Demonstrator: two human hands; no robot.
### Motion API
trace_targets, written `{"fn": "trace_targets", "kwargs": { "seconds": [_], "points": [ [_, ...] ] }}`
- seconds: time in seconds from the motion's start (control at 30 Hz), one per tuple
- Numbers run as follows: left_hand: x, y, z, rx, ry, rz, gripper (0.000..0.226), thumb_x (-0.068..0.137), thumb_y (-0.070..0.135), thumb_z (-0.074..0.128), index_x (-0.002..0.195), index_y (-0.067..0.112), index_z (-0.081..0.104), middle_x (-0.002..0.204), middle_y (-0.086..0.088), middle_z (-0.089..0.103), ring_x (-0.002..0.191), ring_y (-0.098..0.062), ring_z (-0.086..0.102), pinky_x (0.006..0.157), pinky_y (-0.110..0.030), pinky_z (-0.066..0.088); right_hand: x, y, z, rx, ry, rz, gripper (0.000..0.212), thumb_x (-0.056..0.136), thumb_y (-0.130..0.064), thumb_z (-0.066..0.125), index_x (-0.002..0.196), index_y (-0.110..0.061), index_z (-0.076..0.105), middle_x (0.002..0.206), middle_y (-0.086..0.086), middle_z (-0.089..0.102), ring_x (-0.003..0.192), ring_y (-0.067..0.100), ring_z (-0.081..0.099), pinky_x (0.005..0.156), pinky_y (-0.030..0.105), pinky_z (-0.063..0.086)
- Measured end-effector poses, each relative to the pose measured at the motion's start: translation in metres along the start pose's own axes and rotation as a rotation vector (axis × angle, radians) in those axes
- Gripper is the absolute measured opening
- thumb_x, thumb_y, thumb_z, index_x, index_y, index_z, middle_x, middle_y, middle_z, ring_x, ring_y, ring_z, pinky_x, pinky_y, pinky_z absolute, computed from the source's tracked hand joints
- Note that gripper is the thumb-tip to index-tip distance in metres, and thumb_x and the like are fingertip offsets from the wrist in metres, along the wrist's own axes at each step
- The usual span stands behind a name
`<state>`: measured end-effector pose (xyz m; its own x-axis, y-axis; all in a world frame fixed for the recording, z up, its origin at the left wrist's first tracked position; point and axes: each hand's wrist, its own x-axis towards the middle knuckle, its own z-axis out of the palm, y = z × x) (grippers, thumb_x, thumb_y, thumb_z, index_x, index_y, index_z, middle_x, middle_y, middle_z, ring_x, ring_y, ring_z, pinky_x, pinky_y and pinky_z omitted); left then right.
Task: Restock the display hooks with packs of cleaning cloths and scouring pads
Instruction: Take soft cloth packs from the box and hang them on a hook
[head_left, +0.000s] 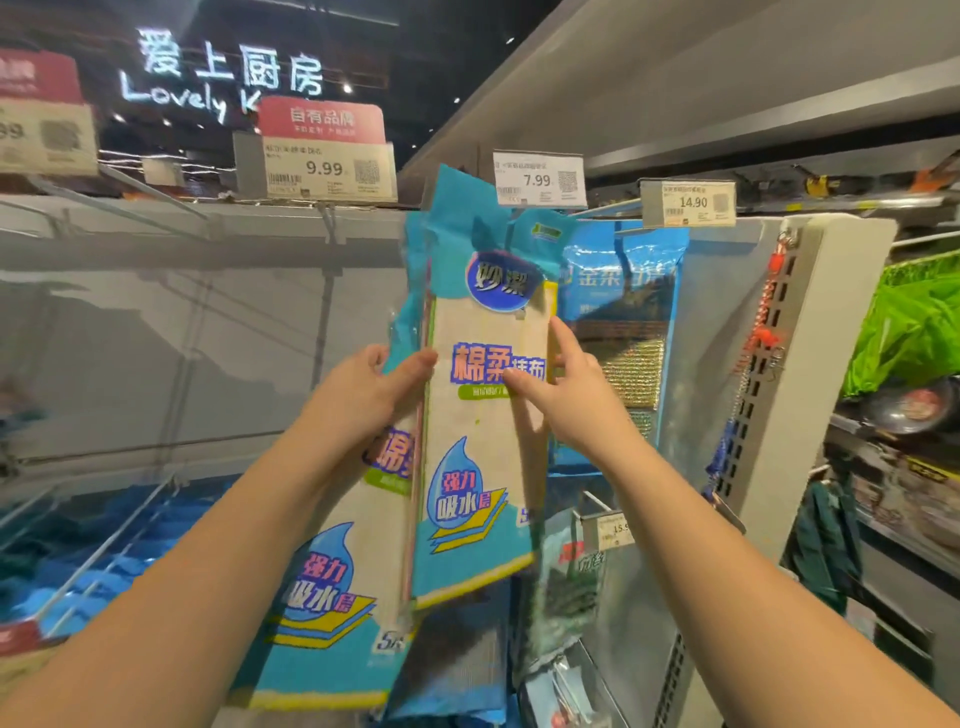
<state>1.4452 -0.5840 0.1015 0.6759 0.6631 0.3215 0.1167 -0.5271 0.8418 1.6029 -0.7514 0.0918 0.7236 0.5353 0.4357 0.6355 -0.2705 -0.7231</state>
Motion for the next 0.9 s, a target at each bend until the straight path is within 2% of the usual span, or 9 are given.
{"fn": "trace_targets", "kwargs": {
  "seconds": [0.1,0.17,0.3,0.4,0.43,0.53,0.6,0.7,0.9],
  "points": [
    [-0.003,-0.013,-0.019,-0.017,0.035,0.016,0.044,0.085,0.059,0.071,0.101,0.018,0.068,0.091,0.001,0.075,0.074,-0.008,0.068,0.064,-0.026,0.049,0.008,0.008,0.013,0.132,-0.037,-0.016,0.089,0.088,-0.049,0.069,0.157,-0.037,0.013,0.136,-0.011,0.050,0.118,0.005,0.049,0.093,0.023,0.041],
    [-0.009,-0.021,-0.028,-0.235,0.030,0.004,0.035,0.088,0.044,0.075,0.106,0.014,0.070,0.093,-0.002,0.078,0.079,-0.013,0.075,0.072,-0.030,0.059,0.014,0.013,0.023,0.159,-0.031,0.014,0.088,0.088,-0.052,0.067,0.157,-0.038,0.014,0.131,-0.008,0.058,0.116,0.010,0.055,0.087,0.023,0.038],
    [-0.016,-0.038,-0.050,-0.180,0.215,-0.004,0.036,0.087,0.054,0.072,0.100,0.020,0.071,0.084,0.008,0.078,0.073,-0.011,0.075,0.067,-0.034,0.057,0.026,0.016,0.037,0.173,0.033,0.041,0.096,0.079,-0.068,0.066,0.155,-0.042,0.014,0.125,0.001,0.057,0.118,0.025,0.059,0.097,0.036,0.048],
    [-0.023,-0.045,-0.066,-0.327,0.212,-0.052,0.042,0.081,0.056,0.076,0.105,0.021,0.070,0.090,0.000,0.079,0.081,-0.026,0.077,0.080,-0.056,0.060,0.033,0.021,0.044,0.099,0.122,0.059,0.092,0.085,-0.059,0.066,0.157,-0.038,0.013,0.145,0.016,0.042,0.133,0.030,0.044,0.113,0.042,0.037],
    [-0.024,-0.047,-0.069,-0.352,0.203,-0.057,0.045,0.080,0.057,0.077,0.106,0.021,0.070,0.092,-0.002,0.079,0.080,-0.028,0.077,0.079,-0.056,0.061,0.036,0.022,0.046,0.063,0.154,0.066,0.089,0.088,-0.054,0.066,0.157,-0.037,0.012,0.145,0.019,0.039,0.135,0.033,0.041,0.113,0.041,0.034],
    [-0.028,-0.047,-0.073,-0.334,0.211,-0.065,0.036,0.091,0.049,0.070,0.106,0.017,0.066,0.083,-0.001,0.079,0.061,-0.015,0.074,0.050,-0.025,0.057,0.047,0.022,0.053,-0.059,0.218,0.089,0.085,0.092,-0.044,0.062,0.158,-0.036,0.009,0.133,0.022,0.041,0.125,0.040,0.043,0.107,0.043,0.037],
    [-0.030,-0.045,-0.074,-0.341,0.205,-0.058,0.029,0.096,0.043,0.065,0.104,0.015,0.063,0.078,0.004,0.077,0.050,-0.008,0.069,0.038,-0.017,0.047,0.055,0.020,0.057,-0.157,0.229,0.106,0.084,0.095,-0.047,0.058,0.158,-0.033,0.005,0.130,0.023,0.040,0.121,0.041,0.042,0.104,0.045,0.038],
    [-0.030,-0.043,-0.070,-0.370,0.174,-0.058,0.033,0.095,0.046,0.065,0.108,0.015,0.063,0.078,0.003,0.078,0.053,-0.012,0.071,0.040,-0.019,0.049,0.064,0.018,0.065,-0.235,0.225,0.128,0.085,0.095,-0.056,0.053,0.159,-0.031,0.002,0.132,0.023,0.039,0.123,0.041,0.040,0.105,0.048,0.036],
    [-0.032,-0.030,-0.053,-0.473,0.108,-0.064,0.029,0.093,0.044,0.068,0.108,0.019,0.069,0.089,-0.004,0.079,0.070,-0.021,0.076,0.053,-0.030,0.059,0.061,0.012,0.061,-0.216,0.171,0.167,0.088,0.096,-0.050,0.056,0.159,-0.029,-0.002,0.139,0.023,0.034,0.127,0.041,0.038,0.105,0.046,0.036]
  ]
}}
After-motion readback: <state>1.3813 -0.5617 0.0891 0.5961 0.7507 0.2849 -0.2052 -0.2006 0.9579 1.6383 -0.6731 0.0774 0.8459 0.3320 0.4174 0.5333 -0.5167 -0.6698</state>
